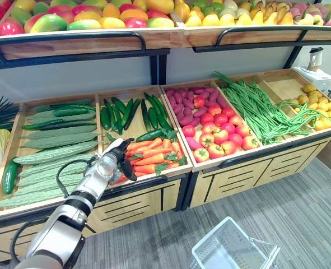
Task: Pick vegetable in the basket
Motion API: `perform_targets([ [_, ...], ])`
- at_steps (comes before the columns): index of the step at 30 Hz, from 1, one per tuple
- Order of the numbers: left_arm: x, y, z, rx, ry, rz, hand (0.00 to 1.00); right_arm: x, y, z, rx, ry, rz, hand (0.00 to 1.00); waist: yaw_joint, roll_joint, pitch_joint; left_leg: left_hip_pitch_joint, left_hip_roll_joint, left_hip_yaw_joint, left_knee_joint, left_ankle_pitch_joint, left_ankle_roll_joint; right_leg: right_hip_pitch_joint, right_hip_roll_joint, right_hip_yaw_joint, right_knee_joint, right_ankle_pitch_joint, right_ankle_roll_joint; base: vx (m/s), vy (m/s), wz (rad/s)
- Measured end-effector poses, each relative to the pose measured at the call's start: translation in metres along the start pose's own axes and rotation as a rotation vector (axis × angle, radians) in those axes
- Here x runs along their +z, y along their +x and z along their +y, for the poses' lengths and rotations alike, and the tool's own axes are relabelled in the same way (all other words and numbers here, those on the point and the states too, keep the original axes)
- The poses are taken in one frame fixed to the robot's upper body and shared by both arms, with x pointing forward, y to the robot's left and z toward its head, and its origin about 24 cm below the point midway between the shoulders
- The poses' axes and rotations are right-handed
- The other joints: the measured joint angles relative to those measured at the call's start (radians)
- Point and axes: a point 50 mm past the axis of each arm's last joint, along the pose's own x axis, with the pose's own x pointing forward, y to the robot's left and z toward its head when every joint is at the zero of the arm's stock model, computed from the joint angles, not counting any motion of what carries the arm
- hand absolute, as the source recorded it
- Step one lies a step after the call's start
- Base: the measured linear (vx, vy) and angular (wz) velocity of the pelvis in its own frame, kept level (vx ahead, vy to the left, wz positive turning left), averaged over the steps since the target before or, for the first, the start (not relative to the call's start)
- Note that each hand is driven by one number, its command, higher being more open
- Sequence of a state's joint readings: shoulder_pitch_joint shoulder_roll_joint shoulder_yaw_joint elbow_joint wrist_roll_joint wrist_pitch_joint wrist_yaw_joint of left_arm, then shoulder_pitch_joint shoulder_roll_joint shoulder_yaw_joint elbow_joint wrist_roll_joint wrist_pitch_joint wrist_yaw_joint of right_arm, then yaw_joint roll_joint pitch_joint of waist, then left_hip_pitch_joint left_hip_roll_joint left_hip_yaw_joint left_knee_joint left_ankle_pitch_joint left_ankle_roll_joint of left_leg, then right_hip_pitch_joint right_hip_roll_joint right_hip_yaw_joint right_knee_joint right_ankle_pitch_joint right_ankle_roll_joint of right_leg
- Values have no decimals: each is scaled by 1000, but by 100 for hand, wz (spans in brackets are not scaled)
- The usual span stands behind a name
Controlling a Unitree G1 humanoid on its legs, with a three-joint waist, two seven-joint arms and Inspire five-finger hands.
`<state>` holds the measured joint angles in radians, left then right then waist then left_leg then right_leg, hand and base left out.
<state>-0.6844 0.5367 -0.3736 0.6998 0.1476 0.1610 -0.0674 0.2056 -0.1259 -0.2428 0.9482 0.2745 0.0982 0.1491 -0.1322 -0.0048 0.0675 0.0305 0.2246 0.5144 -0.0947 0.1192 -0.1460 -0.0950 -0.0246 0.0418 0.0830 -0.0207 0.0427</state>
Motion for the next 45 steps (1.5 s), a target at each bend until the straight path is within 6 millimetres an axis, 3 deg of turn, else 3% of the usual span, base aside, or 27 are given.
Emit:
perform_targets([
  [2, 12, 3, 8, 34, -3, -38, 100, 4, 1, 4, 13, -7, -16, 0, 6, -12, 31, -14, 7, 1, 0, 1, 1, -14, 2, 2, 1, 10, 0, -92, -26, -6],
  [6, 63, 10, 74, 304, -65, -155, 100, 41, 6, 41, 141, -43, -153, 0, 17, -85, 152, -152, 21, 26, 3, 36, 14, -160, 15, 26, -11, 80, -1, -210, -32, -20],
  [8, 72, 9, 91, 368, -102, -173, 100, 51, 6, 51, 182, -54, -195, 0, 9, -109, 204, -179, 24, 46, 0, 48, 21, -184, 16, 32, -32, 106, 1, -180, -16, -15],
  [15, 99, 12, 96, 399, -151, -232, 100, 63, 4, 60, 225, -86, -242, 0, 17, -108, 232, -219, 19, 54, 5, 56, 25, -226, 10, 37, -33, 111, 3, 6, 30, -3],
  [20, 106, 13, 95, 422, -165, -252, 100, 75, 3, 66, 240, -138, -273, 0, 21, -105, 244, -242, 17, 53, 0, 52, 21, -248, 6, 30, -27, 111, 4, -6, 38, 4],
  [21, 108, 12, 96, 426, -160, -258, 0, 76, 2, 66, 242, -137, -277, 0, 19, -103, 248, -246, 16, 56, 0, 52, 21, -251, 3, 27, -27, 112, 5, -9, 36, 6],
  [26, 112, 10, 105, 473, -127, -259, 0, 79, 2, 68, 236, -133, -283, 0, 16, -103, 256, -254, 9, 62, 0, 57, 28, -255, -6, 24, -32, 115, 10, 16, 55, 4],
  [27, 113, 9, 115, 508, -95, -236, 0, 85, 3, 73, 252, -152, -287, 0, 8, -103, 256, -253, -2, 65, 0, 64, 37, -254, -17, 24, -35, 117, 13, 99, 129, 1],
  [36, 99, 14, 99, 463, -31, -160, 0, 84, 5, 74, 246, -157, -255, 0, -3, -97, 252, -207, -6, 57, 0, 66, 35, -207, -22, 13, -35, 117, 14, 41, 62, 1],
  [41, 108, 8, 97, 475, -25, -229, 0, 76, 7, 54, 175, -60, -205, 0, 10, -65, 234, -174, -4, 49, -1, 54, 34, -163, -24, -6, -35, 116, 15, -14, 50, 10],
  [45, 106, 3, 86, 459, -20, -276, 0, 57, 5, 24, 79, 81, -161, 0, 22, -26, 185, -143, -7, 57, -1, 37, 36, -120, -33, -23, -39, 107, 20, -19, 63, 16],
])
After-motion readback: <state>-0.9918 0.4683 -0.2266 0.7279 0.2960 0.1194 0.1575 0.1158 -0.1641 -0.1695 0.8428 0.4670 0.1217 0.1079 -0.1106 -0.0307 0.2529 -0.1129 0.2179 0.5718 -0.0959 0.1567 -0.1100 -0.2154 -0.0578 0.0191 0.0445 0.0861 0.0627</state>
